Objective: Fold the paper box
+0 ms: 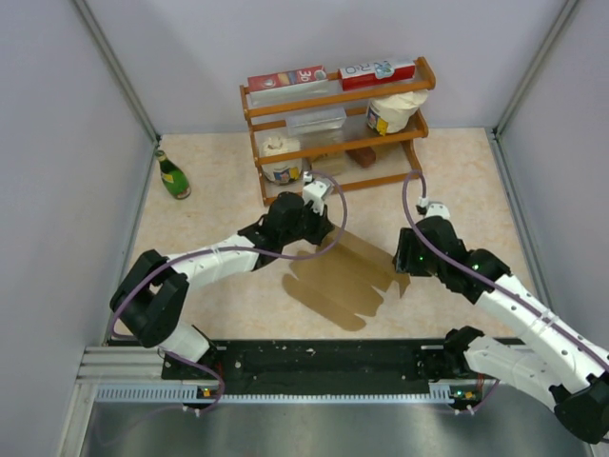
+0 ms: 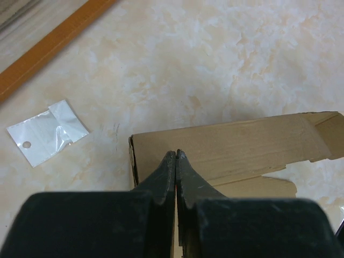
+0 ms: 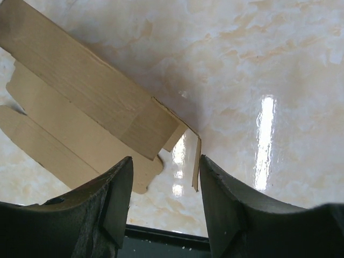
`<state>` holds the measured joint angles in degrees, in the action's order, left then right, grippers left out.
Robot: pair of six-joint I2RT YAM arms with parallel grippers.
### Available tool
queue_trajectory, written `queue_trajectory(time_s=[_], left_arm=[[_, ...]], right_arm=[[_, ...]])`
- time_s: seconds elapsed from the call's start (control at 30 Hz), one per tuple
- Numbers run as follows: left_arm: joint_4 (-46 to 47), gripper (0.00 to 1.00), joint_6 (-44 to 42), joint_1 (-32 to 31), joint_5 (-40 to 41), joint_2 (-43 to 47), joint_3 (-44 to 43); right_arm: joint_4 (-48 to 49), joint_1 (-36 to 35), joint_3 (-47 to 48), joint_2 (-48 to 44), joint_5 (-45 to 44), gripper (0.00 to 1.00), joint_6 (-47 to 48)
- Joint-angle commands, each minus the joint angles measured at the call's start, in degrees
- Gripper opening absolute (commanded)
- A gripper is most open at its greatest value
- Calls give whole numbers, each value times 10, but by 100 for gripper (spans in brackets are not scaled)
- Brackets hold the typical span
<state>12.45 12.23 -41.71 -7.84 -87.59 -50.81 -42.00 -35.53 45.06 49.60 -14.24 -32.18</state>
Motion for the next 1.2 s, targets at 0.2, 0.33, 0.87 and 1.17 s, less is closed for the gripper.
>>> queue_trajectory(time_s=[0.2,0.33,0.87,1.17], left_arm=[[3,0,-26,0,-19,-30,-115],[-40,0,-45,0,-75,-92,-196],[-171,0,-67,-3,-197,-256,-335],[-199,0,-82,-3,-189,-275,-333]], right_arm=[[-27,21,-8,8,29,50,-14],[-27,27,-18,11,20,49,-16],[36,77,-66,50,92,33,3],[50,77,-51,76,84,12,34]])
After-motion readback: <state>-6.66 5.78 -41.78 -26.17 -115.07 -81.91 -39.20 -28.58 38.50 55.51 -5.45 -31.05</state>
